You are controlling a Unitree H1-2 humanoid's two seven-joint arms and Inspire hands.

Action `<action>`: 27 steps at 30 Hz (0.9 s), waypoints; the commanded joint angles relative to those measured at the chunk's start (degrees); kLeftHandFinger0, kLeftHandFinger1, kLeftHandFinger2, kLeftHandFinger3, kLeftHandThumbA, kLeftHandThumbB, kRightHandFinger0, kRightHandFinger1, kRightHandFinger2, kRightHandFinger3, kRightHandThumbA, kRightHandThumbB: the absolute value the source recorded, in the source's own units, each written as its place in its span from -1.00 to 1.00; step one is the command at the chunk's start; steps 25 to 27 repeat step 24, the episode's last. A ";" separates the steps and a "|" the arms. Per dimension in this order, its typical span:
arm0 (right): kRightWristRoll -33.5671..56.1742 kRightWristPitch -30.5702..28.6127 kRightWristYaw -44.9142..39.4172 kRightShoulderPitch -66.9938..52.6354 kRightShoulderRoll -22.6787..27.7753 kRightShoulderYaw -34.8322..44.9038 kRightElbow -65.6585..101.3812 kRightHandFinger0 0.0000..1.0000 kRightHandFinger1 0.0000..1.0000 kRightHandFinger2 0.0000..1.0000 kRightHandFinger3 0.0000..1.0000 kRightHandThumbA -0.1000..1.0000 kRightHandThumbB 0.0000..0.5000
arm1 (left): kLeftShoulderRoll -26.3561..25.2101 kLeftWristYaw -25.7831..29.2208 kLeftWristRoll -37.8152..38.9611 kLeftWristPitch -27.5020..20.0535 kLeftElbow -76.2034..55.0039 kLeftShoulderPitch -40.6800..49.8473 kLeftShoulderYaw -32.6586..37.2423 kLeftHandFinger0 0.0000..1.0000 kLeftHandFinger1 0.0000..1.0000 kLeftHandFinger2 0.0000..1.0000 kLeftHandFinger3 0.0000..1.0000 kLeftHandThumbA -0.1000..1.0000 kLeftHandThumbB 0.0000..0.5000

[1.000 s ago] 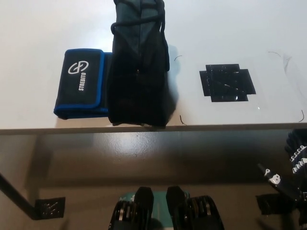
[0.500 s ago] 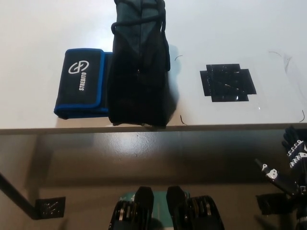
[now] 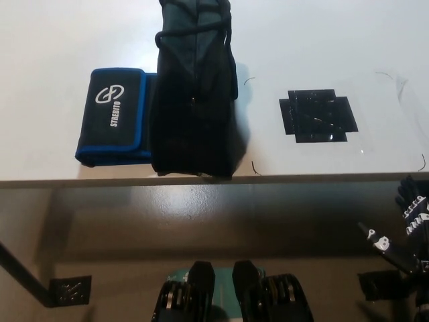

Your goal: Use both hands to pick up the lunch bag on the right hand side and smoothly move it near the note book on the left hand side

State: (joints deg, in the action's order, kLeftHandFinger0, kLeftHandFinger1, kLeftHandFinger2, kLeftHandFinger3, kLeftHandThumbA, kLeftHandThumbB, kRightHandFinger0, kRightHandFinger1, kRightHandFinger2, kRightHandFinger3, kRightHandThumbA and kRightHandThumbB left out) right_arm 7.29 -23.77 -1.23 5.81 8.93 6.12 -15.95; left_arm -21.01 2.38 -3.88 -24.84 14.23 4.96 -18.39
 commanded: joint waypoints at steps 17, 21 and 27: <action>1.17 -3.16 -1.73 2.12 0.16 1.35 -1.03 1.00 1.00 1.00 1.00 0.96 -0.67 | -2.42 4.57 -1.76 -2.09 0.14 0.26 1.71 1.00 1.00 1.00 1.00 1.00 -0.22; 1.58 -3.16 -2.25 1.92 -0.01 1.70 -1.66 1.00 1.00 1.00 1.00 0.95 -0.67 | -2.63 4.91 -2.03 -2.09 0.42 0.50 2.19 1.00 1.00 1.00 1.00 1.00 -0.24; 1.39 -3.16 -2.34 1.76 -0.06 1.85 -1.81 1.00 1.00 1.00 1.00 0.96 -0.66 | -2.68 4.89 -1.90 -2.09 0.55 0.62 2.38 1.00 1.00 1.00 1.00 1.00 -0.27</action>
